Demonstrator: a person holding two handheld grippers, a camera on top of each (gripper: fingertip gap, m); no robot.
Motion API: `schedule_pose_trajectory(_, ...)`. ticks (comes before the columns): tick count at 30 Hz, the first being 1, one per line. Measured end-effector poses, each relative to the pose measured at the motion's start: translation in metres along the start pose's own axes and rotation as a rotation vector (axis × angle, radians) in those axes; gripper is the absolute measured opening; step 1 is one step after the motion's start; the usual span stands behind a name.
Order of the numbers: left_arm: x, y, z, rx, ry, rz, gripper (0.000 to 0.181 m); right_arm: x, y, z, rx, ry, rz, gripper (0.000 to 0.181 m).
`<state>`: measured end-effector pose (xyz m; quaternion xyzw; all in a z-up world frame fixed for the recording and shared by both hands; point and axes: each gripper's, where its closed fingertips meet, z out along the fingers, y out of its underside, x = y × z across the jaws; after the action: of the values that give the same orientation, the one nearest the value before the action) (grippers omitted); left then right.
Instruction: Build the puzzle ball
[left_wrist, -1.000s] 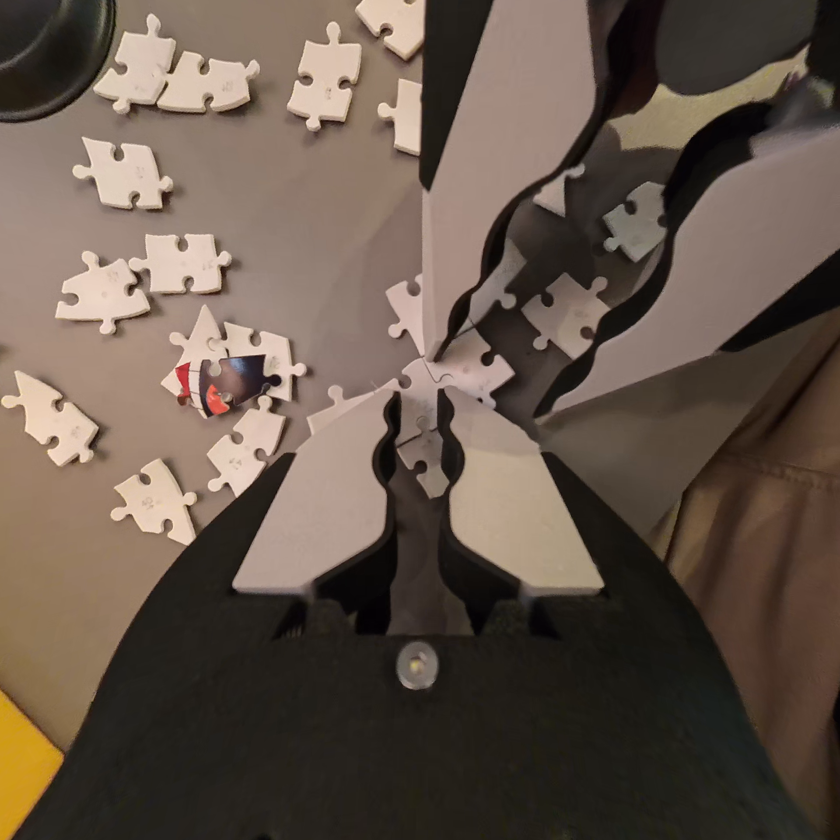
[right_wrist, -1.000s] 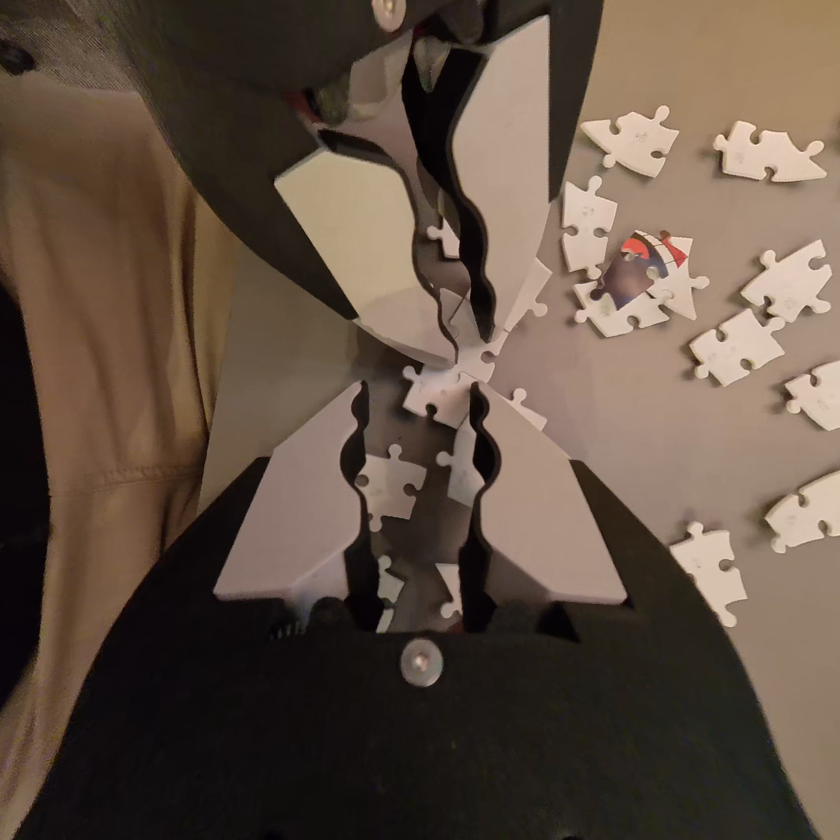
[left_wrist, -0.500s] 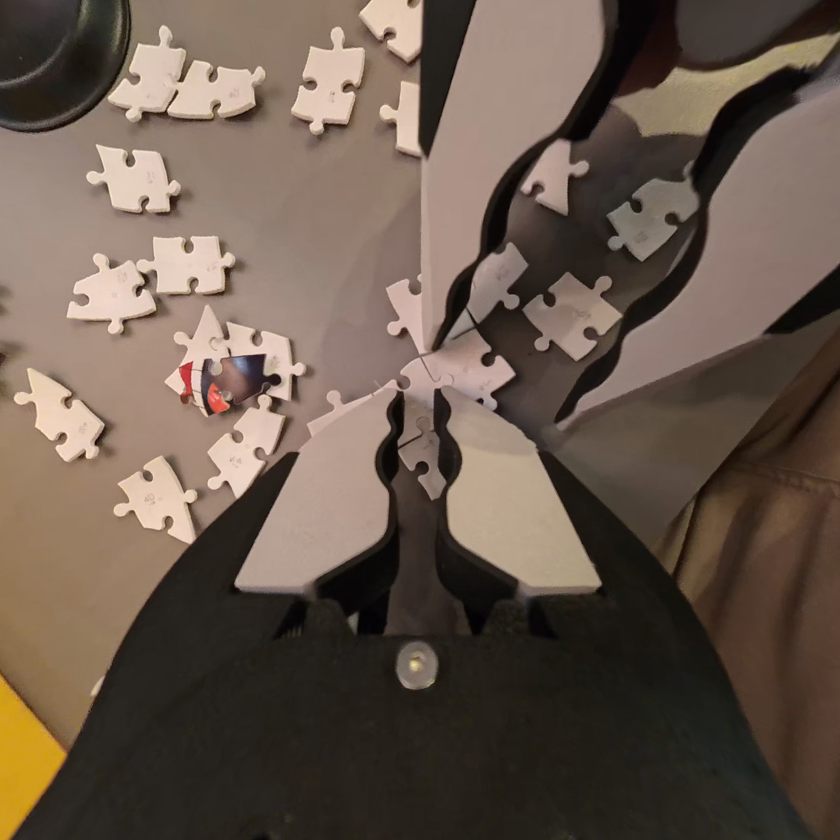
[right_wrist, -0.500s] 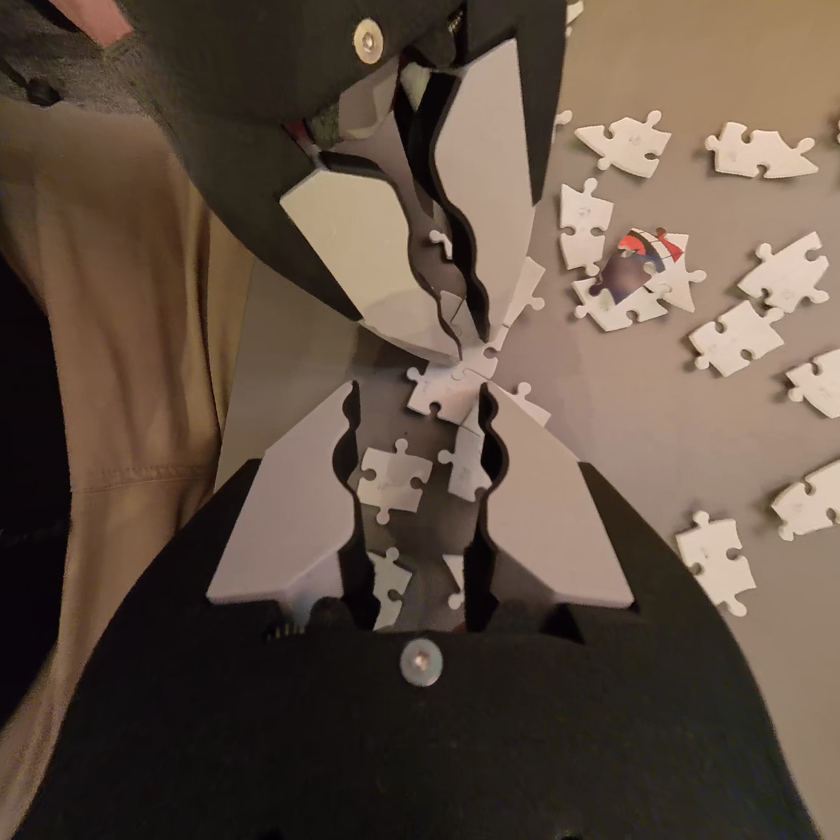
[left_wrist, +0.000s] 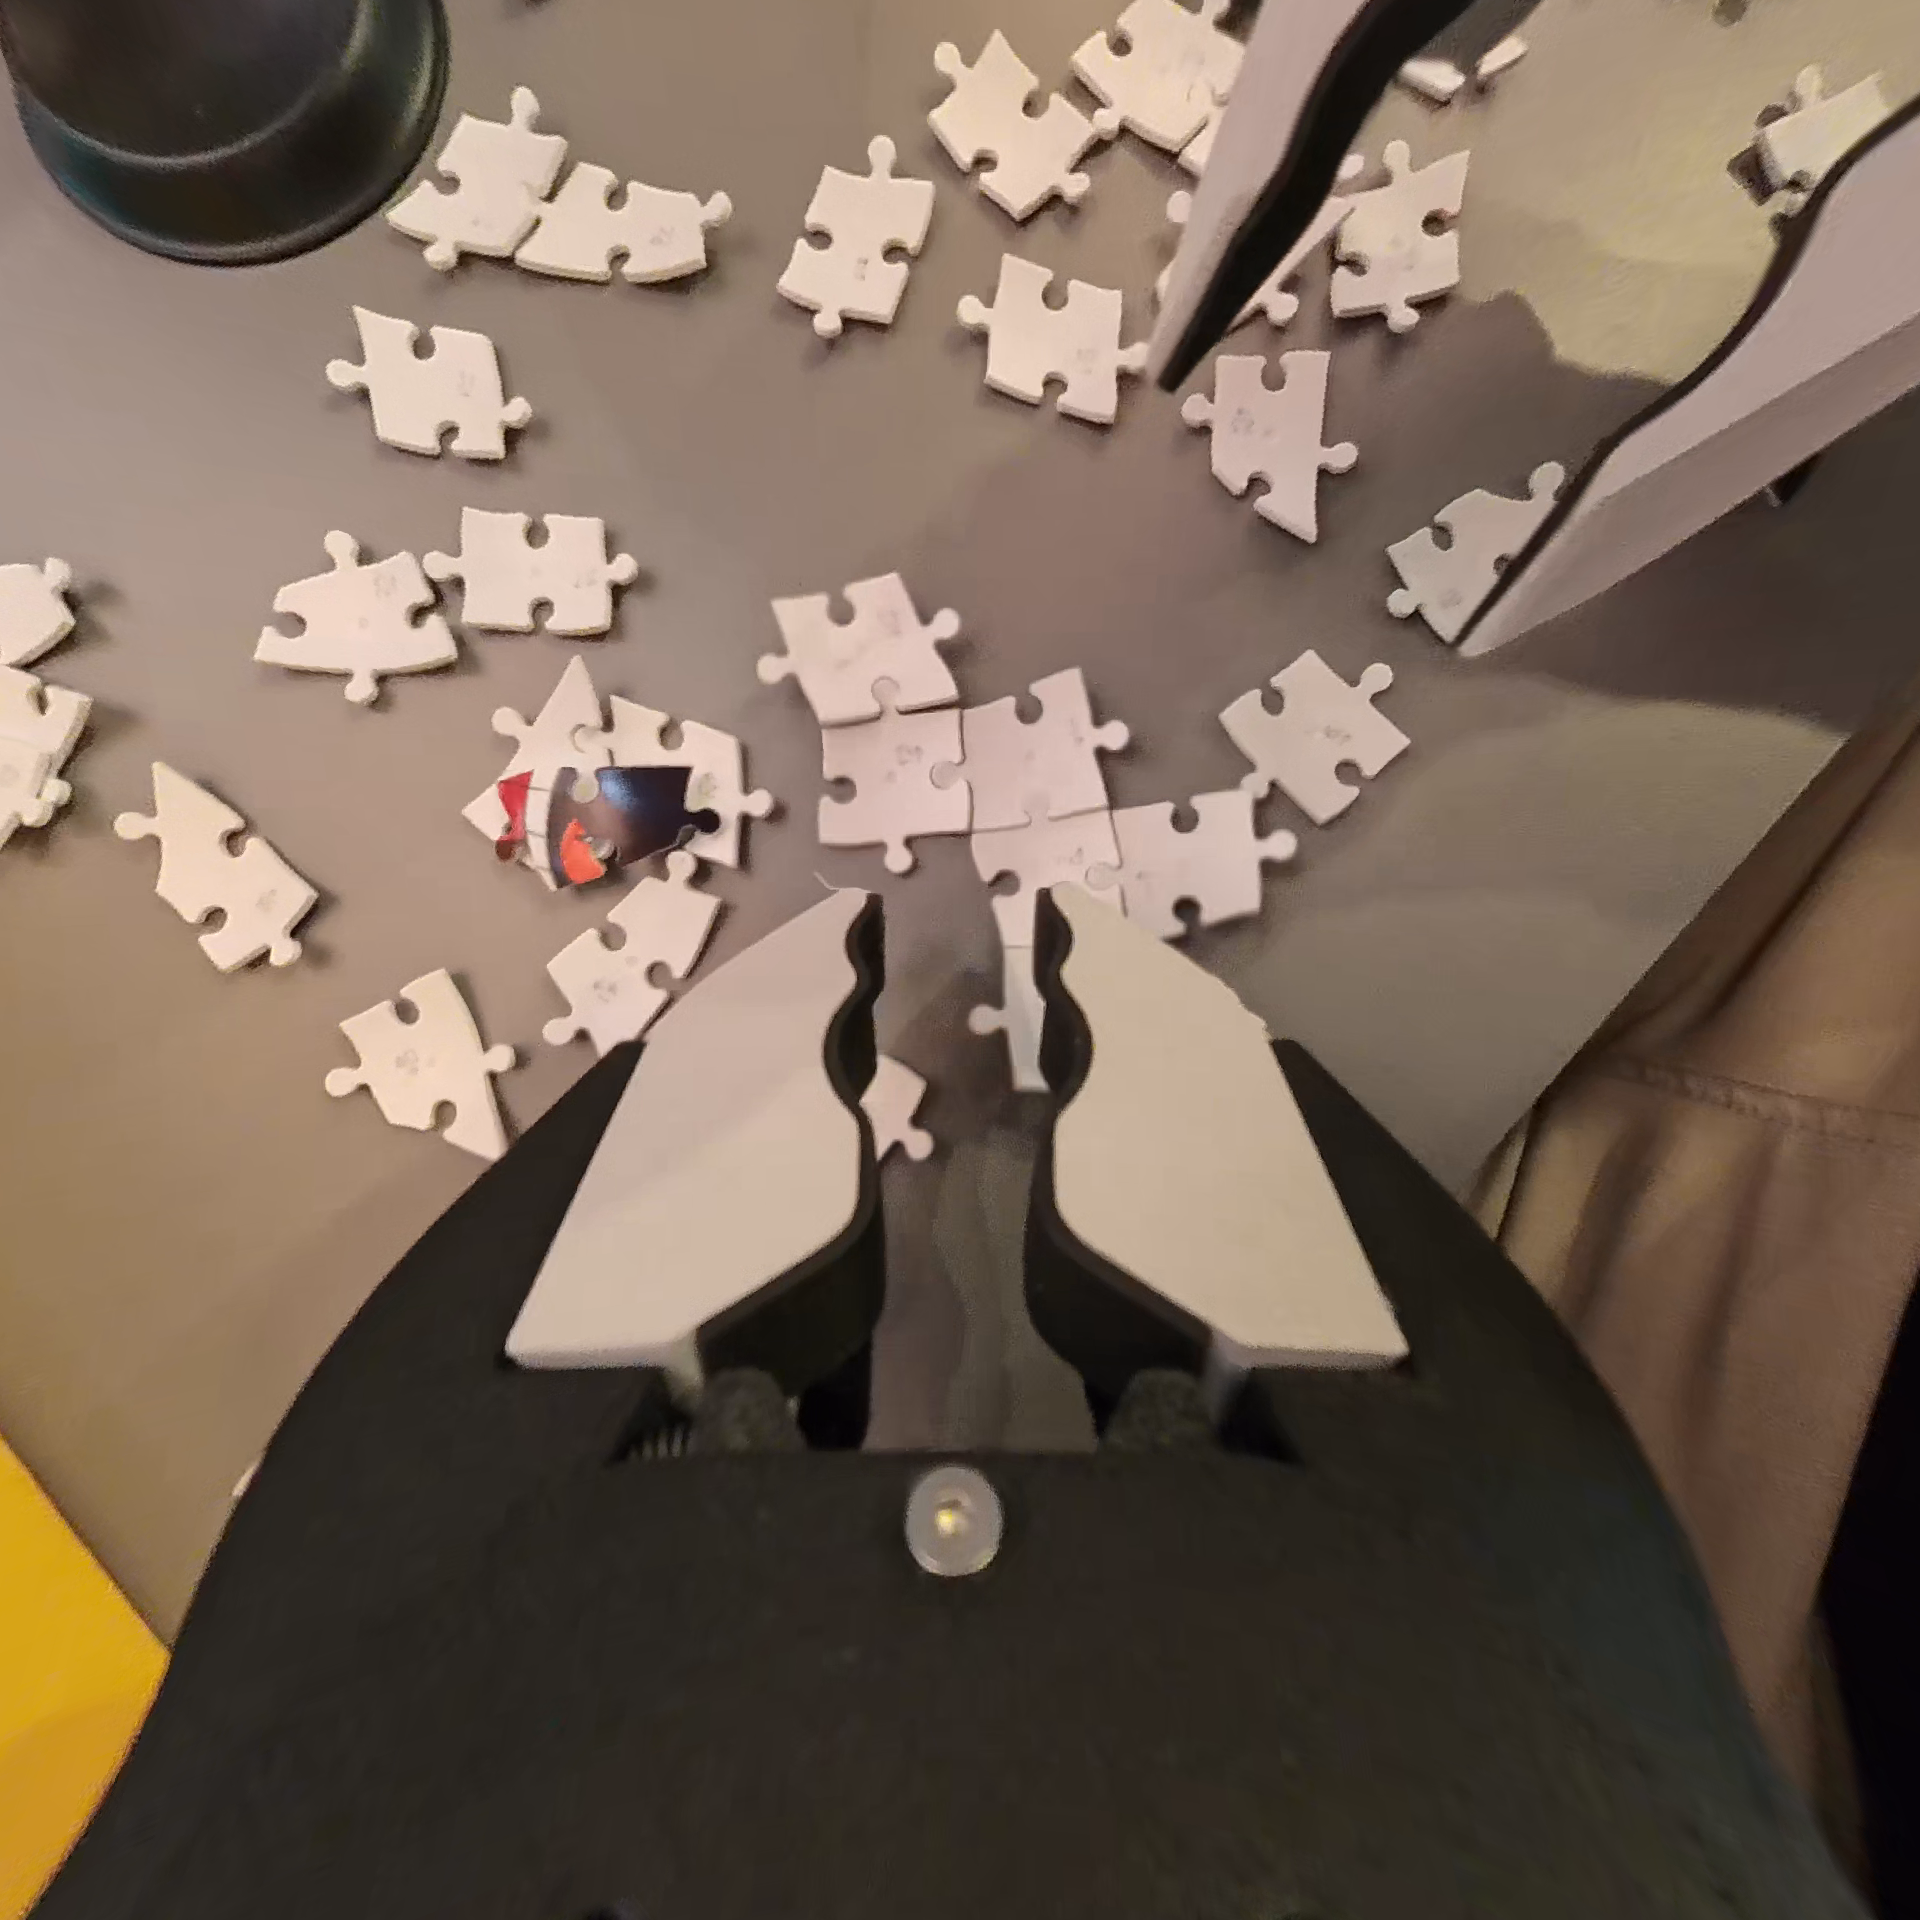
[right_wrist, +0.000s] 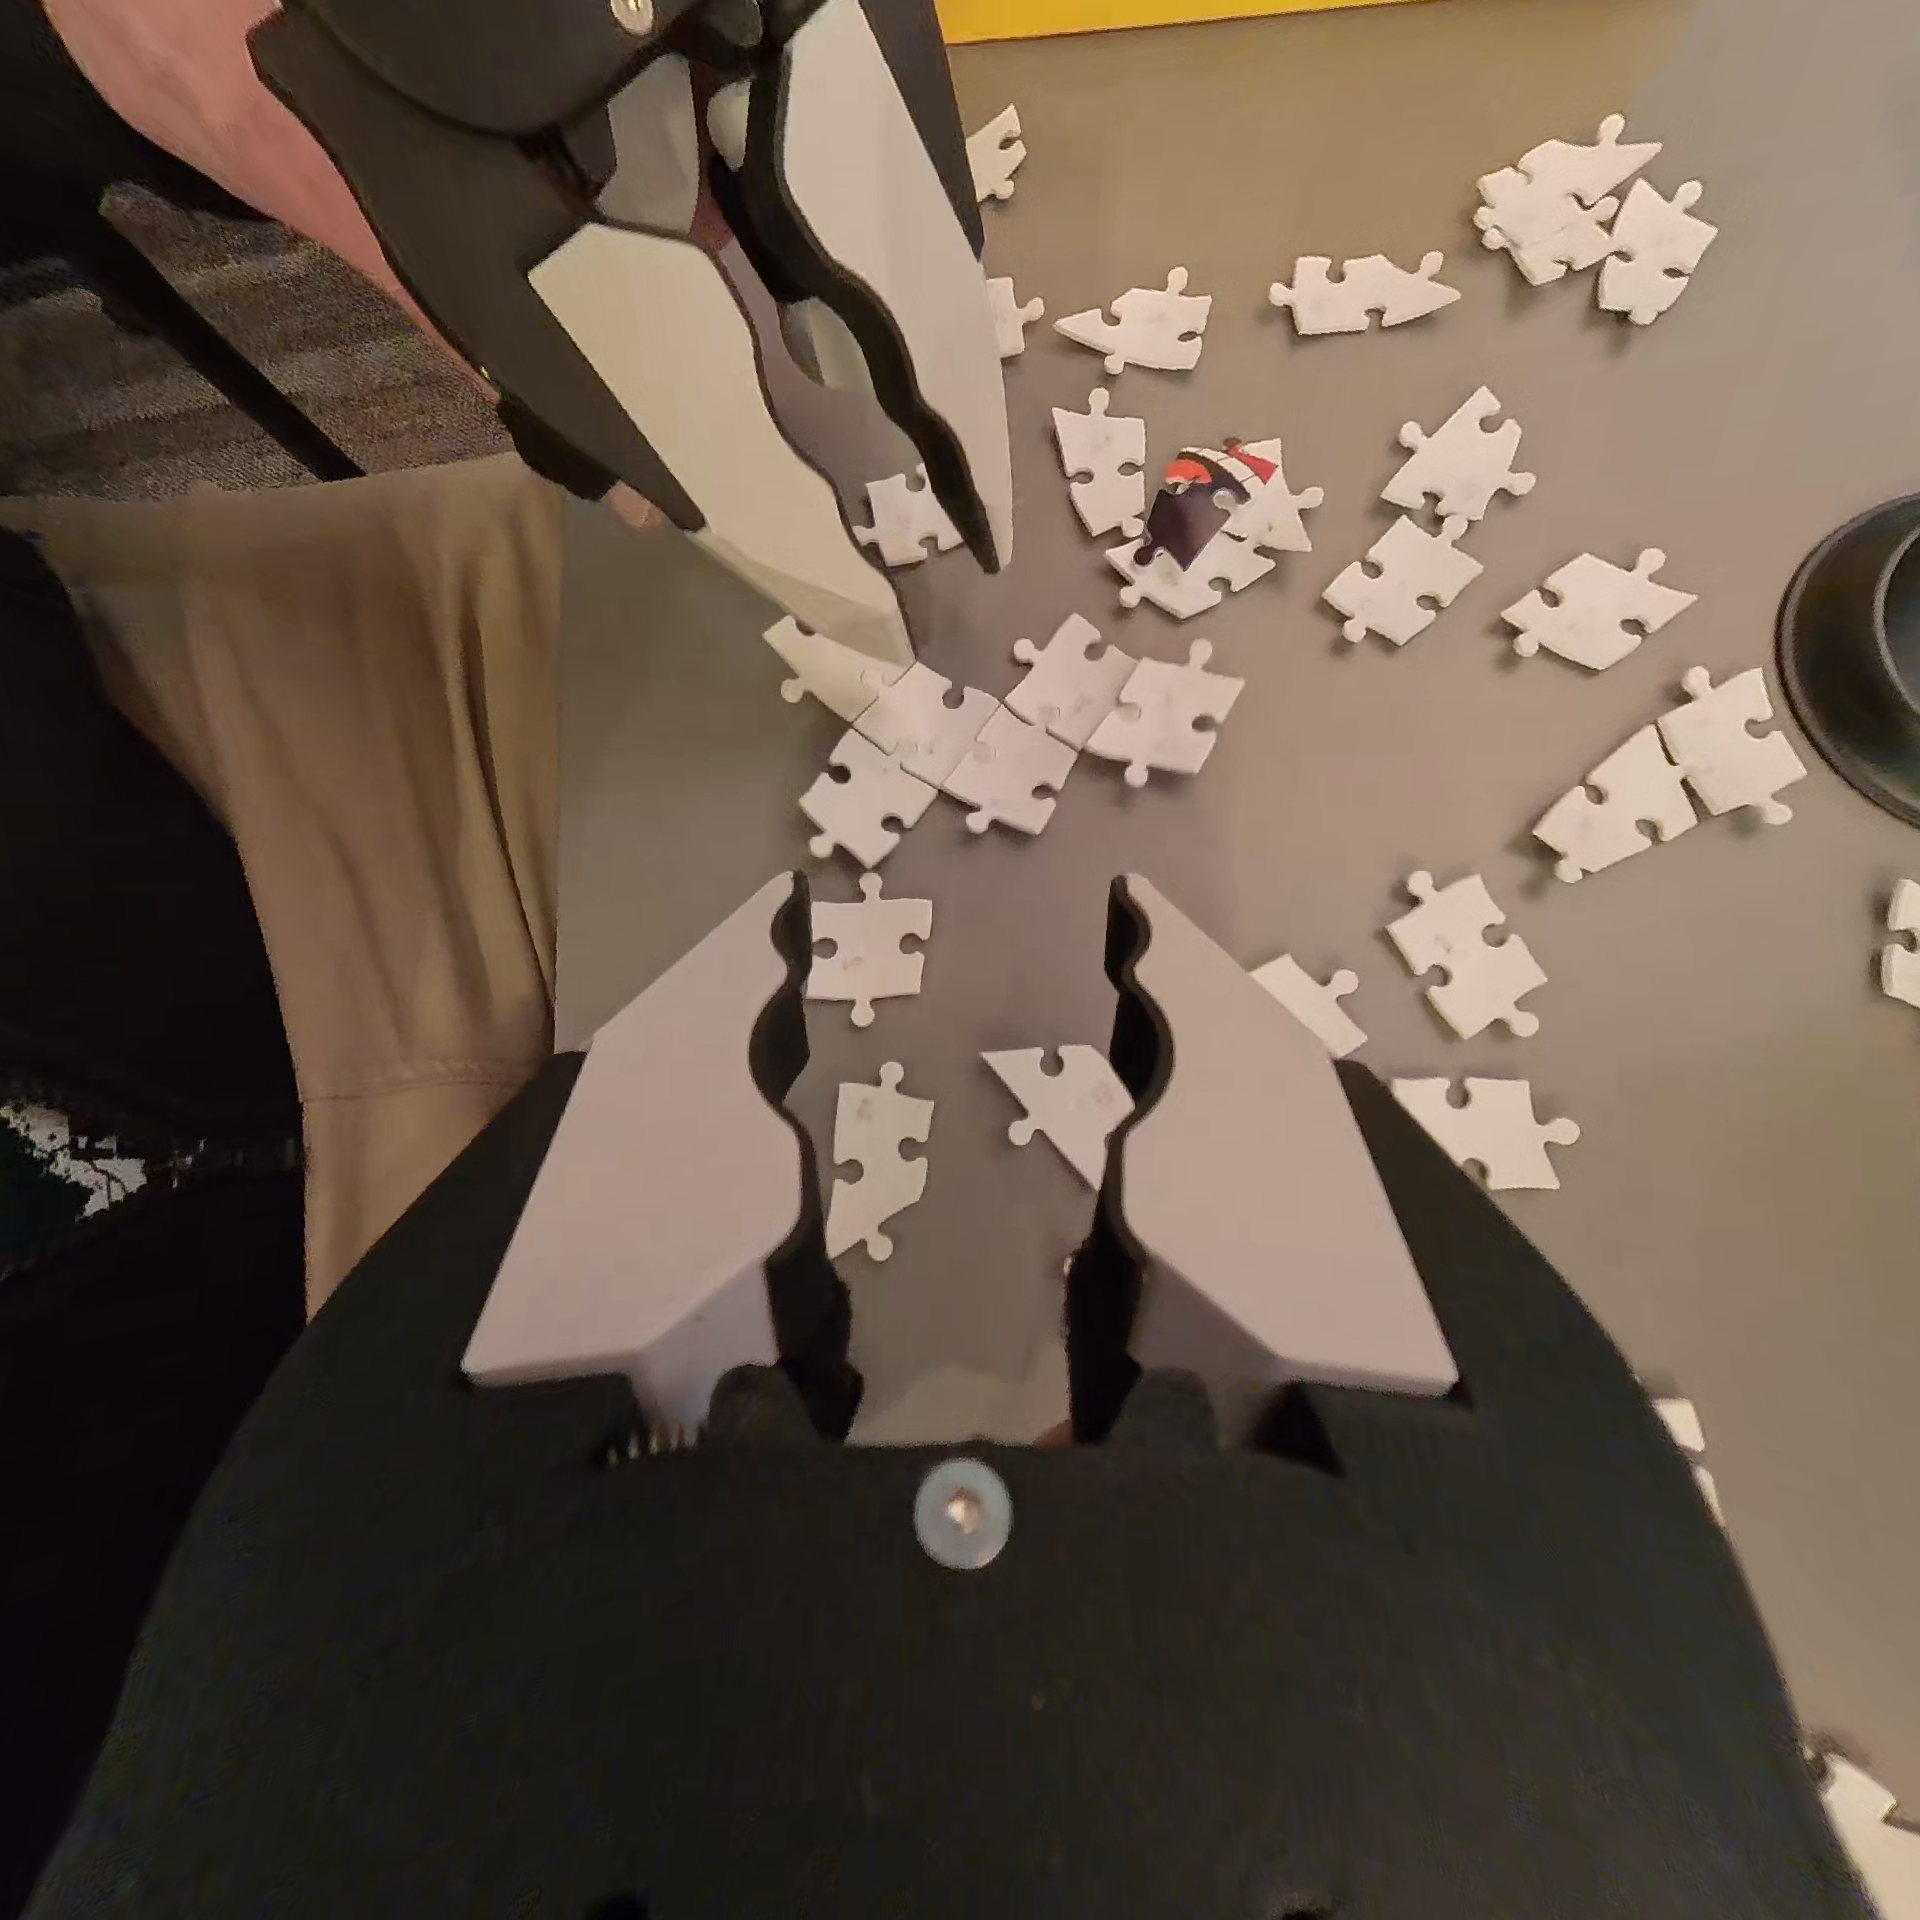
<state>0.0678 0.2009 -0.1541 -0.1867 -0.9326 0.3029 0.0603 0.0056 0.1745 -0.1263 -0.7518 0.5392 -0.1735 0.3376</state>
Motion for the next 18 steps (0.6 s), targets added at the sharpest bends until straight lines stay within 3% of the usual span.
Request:
schedule_pose_trajectory(11, -0.003, -0.006, 0.015, -0.018, -0.006, 0.071, 0.018, -0.012, -0.006, 0.033, -0.028, -0.049, -0.038, 0.059)
schedule_pose_trajectory(18, -0.014, -0.011, 0.021, -0.026, -0.044, 0.088, 0.015, -0.009, -0.009, 0.030, -0.001, -0.042, -0.027, 0.058)
